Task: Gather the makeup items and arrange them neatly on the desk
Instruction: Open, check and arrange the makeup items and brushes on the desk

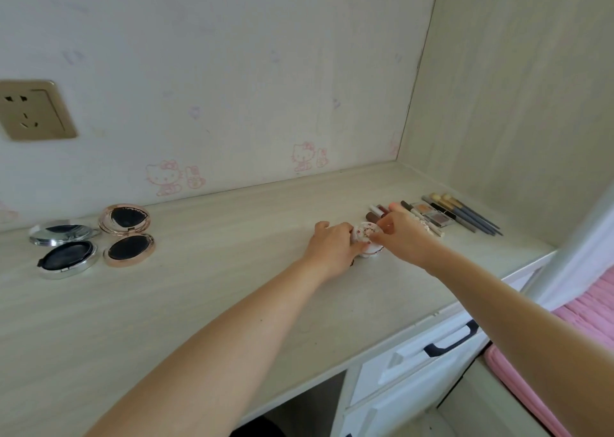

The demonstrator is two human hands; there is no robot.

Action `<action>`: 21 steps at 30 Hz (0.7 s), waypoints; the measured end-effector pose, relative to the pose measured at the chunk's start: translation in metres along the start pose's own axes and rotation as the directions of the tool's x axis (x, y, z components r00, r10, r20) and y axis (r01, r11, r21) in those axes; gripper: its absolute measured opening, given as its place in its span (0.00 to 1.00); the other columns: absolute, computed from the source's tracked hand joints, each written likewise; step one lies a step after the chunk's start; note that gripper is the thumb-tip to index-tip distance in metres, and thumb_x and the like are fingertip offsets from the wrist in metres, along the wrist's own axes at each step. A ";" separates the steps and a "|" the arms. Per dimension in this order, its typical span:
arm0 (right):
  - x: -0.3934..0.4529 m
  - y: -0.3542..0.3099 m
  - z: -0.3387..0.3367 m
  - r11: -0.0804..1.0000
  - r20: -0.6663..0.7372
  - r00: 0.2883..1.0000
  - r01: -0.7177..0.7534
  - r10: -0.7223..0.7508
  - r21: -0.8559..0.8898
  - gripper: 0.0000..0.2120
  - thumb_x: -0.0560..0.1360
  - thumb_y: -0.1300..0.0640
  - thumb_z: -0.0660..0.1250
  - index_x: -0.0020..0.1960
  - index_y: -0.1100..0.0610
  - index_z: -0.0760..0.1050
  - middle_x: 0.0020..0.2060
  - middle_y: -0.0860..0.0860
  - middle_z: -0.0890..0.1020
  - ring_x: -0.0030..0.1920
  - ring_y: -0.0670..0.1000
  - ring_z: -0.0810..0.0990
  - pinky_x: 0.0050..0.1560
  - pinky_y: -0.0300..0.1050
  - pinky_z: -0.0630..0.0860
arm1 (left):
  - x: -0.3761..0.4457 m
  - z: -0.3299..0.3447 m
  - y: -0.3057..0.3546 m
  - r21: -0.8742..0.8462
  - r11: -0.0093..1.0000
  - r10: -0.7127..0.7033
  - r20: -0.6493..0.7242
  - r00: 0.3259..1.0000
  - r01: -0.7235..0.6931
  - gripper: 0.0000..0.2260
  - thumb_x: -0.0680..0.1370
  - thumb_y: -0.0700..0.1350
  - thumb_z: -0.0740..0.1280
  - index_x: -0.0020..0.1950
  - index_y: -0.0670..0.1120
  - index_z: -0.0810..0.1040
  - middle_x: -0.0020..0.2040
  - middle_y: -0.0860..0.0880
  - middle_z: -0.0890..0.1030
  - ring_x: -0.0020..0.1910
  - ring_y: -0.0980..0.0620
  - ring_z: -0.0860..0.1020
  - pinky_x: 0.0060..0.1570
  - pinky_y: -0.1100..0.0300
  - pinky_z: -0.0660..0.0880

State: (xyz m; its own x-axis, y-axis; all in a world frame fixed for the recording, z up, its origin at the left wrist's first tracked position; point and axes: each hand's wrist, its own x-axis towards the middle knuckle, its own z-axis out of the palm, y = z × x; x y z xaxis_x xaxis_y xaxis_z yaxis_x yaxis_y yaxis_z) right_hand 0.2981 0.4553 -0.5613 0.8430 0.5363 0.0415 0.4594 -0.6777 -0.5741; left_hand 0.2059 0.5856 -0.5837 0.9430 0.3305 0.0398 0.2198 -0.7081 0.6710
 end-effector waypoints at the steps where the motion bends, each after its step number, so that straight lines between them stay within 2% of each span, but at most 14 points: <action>1: 0.000 0.002 0.001 0.998 -0.009 1.000 -0.010 0.011 0.065 0.11 0.74 0.50 0.68 0.50 0.57 0.75 0.42 0.47 0.73 0.46 0.50 0.77 0.37 0.38 0.68 | -0.003 0.001 0.000 -0.007 1.000 0.025 -0.016 1.000 -0.025 0.21 0.77 0.56 0.65 0.63 0.43 0.73 0.61 0.44 0.77 0.72 0.46 0.56 0.62 0.53 0.65; 4: -0.004 0.006 0.003 0.962 0.011 0.999 -0.045 0.043 0.270 0.10 0.72 0.55 0.71 0.48 0.54 0.71 0.50 0.51 0.79 0.50 0.52 0.79 0.48 0.49 0.78 | -0.008 0.004 -0.003 -0.016 0.994 0.104 -0.094 0.990 -0.106 0.20 0.77 0.54 0.67 0.64 0.44 0.73 0.63 0.45 0.75 0.73 0.49 0.59 0.63 0.55 0.66; 6: -0.008 0.005 0.001 0.930 0.031 0.998 -0.064 0.057 0.362 0.12 0.70 0.57 0.73 0.48 0.54 0.72 0.57 0.51 0.76 0.52 0.53 0.80 0.50 0.52 0.80 | -0.011 0.006 -0.005 -0.019 0.990 0.138 -0.121 0.983 -0.141 0.18 0.76 0.52 0.68 0.63 0.45 0.74 0.63 0.45 0.74 0.70 0.52 0.63 0.61 0.57 0.68; 7: -0.010 0.004 0.000 0.901 0.043 0.997 -0.078 0.065 0.427 0.13 0.69 0.59 0.74 0.50 0.57 0.73 0.57 0.51 0.76 0.52 0.53 0.80 0.50 0.52 0.81 | -0.012 0.005 -0.006 -0.039 0.988 0.146 -0.128 0.981 -0.152 0.18 0.76 0.51 0.68 0.63 0.45 0.74 0.62 0.46 0.73 0.68 0.53 0.65 0.60 0.58 0.68; 9: -0.017 -0.002 -0.006 0.798 0.113 0.989 -0.141 0.092 0.586 0.17 0.71 0.64 0.73 0.56 0.64 0.73 0.49 0.52 0.77 0.52 0.53 0.82 0.52 0.52 0.81 | -0.014 0.001 -0.007 -0.097 0.978 0.167 -0.159 0.973 -0.183 0.17 0.75 0.49 0.70 0.63 0.47 0.75 0.61 0.48 0.75 0.64 0.53 0.68 0.58 0.58 0.71; 11: -0.024 -0.009 -0.011 0.682 0.179 0.981 -0.180 0.074 0.709 0.19 0.71 0.66 0.73 0.59 0.64 0.72 0.50 0.56 0.81 0.50 0.56 0.84 0.52 0.53 0.81 | -0.019 -0.007 -0.006 -0.139 0.962 0.206 -0.201 0.958 -0.236 0.17 0.75 0.47 0.71 0.62 0.47 0.76 0.59 0.50 0.78 0.62 0.53 0.72 0.56 0.62 0.71; 13: -0.031 -0.018 -0.017 0.632 0.215 0.976 -0.185 0.030 0.752 0.19 0.71 0.66 0.72 0.60 0.63 0.73 0.53 0.59 0.81 0.49 0.56 0.84 0.52 0.52 0.81 | -0.027 -0.018 -0.005 -0.224 0.941 0.207 -0.212 0.955 -0.254 0.16 0.74 0.45 0.71 0.62 0.46 0.77 0.58 0.52 0.80 0.59 0.55 0.76 0.55 0.66 0.72; 15: -0.038 -0.029 -0.021 0.615 0.248 0.969 -0.187 -0.015 0.766 0.17 0.73 0.65 0.71 0.60 0.61 0.75 0.53 0.58 0.82 0.50 0.56 0.84 0.53 0.53 0.81 | -0.037 -0.030 -0.007 -0.372 0.898 0.178 -0.183 0.967 -0.236 0.17 0.74 0.42 0.72 0.62 0.46 0.77 0.58 0.52 0.81 0.57 0.57 0.78 0.59 0.60 0.74; 17: -0.044 -0.041 -0.020 0.594 0.291 0.954 -0.197 -0.066 0.780 0.16 0.74 0.63 0.70 0.61 0.61 0.76 0.53 0.58 0.83 0.52 0.56 0.84 0.54 0.52 0.80 | -0.050 -0.043 -0.011 -0.503 0.836 0.156 -0.167 0.974 -0.220 0.19 0.74 0.41 0.72 0.64 0.46 0.76 0.59 0.51 0.81 0.55 0.55 0.80 0.58 0.54 0.76; 21: -0.057 -0.068 -0.010 0.553 0.326 0.940 -0.220 -0.098 0.804 0.14 0.74 0.61 0.70 0.59 0.63 0.78 0.52 0.58 0.84 0.52 0.57 0.84 0.51 0.50 0.81 | -0.083 -0.069 -0.016 -0.598 0.771 0.127 -0.190 0.974 -0.217 0.18 0.75 0.39 0.71 0.64 0.47 0.77 0.60 0.52 0.80 0.53 0.55 0.82 0.55 0.63 0.77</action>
State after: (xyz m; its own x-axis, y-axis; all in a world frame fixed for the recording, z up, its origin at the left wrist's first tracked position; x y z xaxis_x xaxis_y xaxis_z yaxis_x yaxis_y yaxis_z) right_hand 0.2212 0.4663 -0.5166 0.6563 0.7349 -0.1708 -0.1567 -0.0886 -0.9837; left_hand 0.1070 0.6129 -0.5466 0.8985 0.3506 0.2642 -0.1845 -0.2444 0.9519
